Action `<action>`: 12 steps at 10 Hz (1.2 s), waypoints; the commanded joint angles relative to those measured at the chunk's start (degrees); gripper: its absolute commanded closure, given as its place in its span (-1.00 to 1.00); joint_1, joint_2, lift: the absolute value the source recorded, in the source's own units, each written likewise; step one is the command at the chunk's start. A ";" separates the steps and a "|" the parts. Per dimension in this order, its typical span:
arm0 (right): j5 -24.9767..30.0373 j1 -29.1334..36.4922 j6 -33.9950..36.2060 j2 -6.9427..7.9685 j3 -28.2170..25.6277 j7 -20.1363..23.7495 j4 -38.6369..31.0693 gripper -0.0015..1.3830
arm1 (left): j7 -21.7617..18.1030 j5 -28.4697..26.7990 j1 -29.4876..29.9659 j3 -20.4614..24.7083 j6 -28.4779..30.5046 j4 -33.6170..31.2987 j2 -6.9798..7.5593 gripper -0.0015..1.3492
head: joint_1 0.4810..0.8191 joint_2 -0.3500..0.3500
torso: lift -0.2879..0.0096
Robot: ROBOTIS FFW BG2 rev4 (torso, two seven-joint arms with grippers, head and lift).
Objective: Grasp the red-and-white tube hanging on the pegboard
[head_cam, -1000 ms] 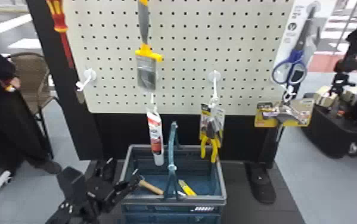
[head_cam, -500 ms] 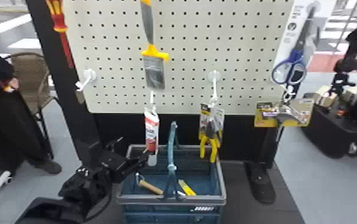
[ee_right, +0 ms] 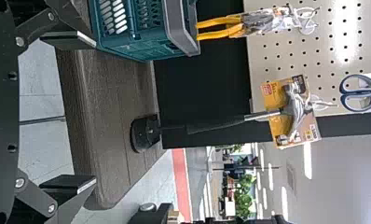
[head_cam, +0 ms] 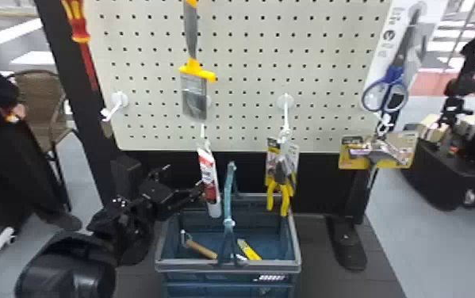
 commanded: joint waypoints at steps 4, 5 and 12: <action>0.00 -0.84 -0.04 0.41 0.00 0.60 0.94 -0.62 | -2.14 9.27 -3.60 -7.30 3.08 0.52 1.03 -0.70 | -0.60 0.00 | 0.26; -0.09 -0.84 -0.04 0.41 0.00 0.60 1.09 -0.62 | -2.22 9.45 -3.84 -8.00 2.90 0.52 0.94 -0.66 | -0.60 0.00 | 0.26; -0.44 -0.72 -0.13 0.23 0.00 0.60 1.37 -0.62 | -1.87 9.01 -3.84 -9.15 3.17 0.52 1.03 0.67 | -0.60 0.00 | 0.26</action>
